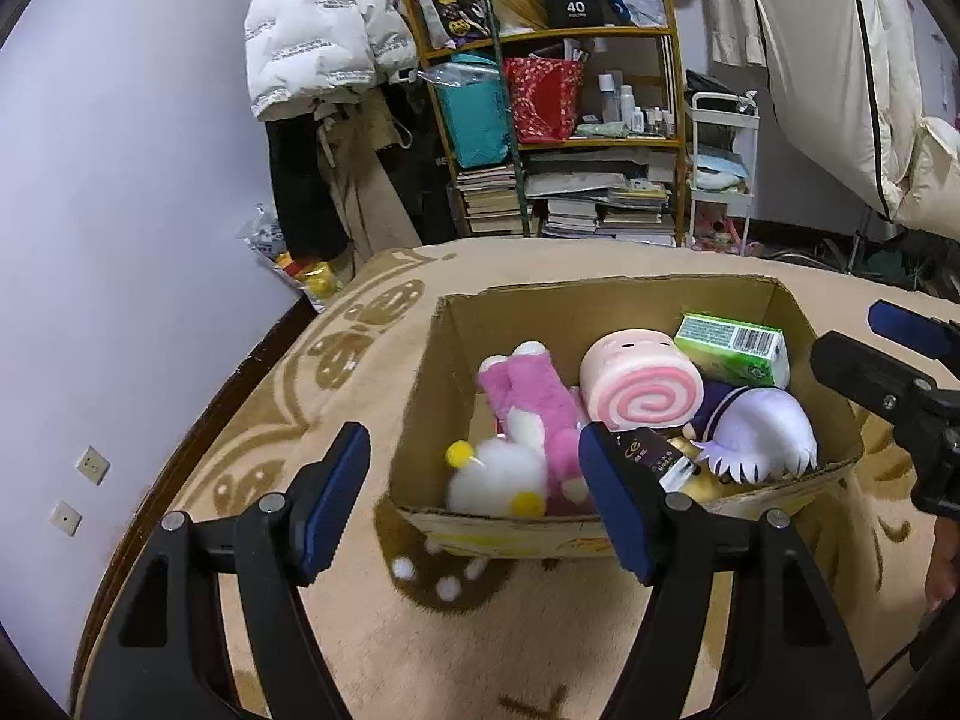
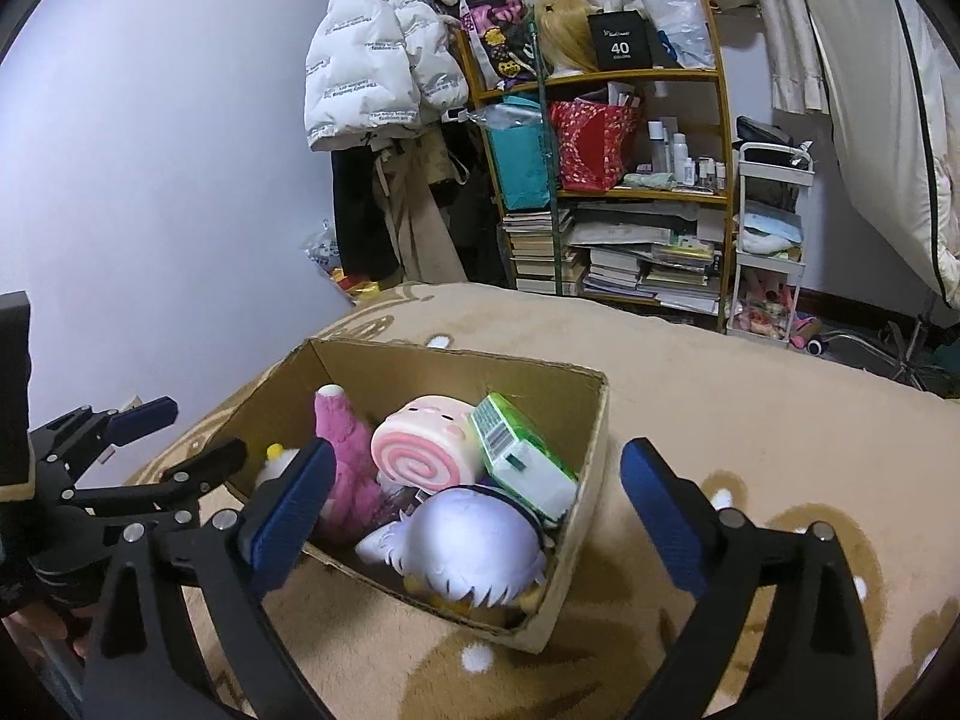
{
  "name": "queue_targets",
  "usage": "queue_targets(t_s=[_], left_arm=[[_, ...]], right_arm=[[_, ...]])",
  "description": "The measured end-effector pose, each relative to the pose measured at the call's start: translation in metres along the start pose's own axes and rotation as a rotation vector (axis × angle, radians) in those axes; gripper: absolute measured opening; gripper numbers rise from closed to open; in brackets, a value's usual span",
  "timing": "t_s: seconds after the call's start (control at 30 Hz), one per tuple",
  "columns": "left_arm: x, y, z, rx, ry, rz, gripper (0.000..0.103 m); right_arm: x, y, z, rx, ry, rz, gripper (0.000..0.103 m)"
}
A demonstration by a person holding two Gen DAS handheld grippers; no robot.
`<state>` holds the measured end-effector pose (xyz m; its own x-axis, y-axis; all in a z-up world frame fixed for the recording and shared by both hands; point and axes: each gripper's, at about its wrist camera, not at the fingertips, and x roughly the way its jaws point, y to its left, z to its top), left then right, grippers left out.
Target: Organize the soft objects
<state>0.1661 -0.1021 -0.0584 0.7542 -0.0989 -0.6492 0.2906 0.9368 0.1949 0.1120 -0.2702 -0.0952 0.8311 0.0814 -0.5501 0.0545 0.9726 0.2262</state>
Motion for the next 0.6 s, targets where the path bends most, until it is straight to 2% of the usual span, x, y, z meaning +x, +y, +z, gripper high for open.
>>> queue_targets(t_s=[0.1, 0.4, 0.6], left_arm=[[-0.013, 0.007, -0.001, -0.029, -0.013, 0.005, 0.081], [-0.062, 0.023, -0.003, -0.047, -0.070, 0.015, 0.084], [-0.099, 0.029, -0.005, -0.073, -0.113, 0.018, 0.097]], right_arm=[[-0.011, 0.000, 0.001, 0.000, -0.015, -0.013, 0.101], [-0.050, 0.013, -0.001, -0.026, -0.058, -0.069, 0.102], [-0.085, 0.021, -0.005, -0.017, -0.108, -0.073, 0.103]])
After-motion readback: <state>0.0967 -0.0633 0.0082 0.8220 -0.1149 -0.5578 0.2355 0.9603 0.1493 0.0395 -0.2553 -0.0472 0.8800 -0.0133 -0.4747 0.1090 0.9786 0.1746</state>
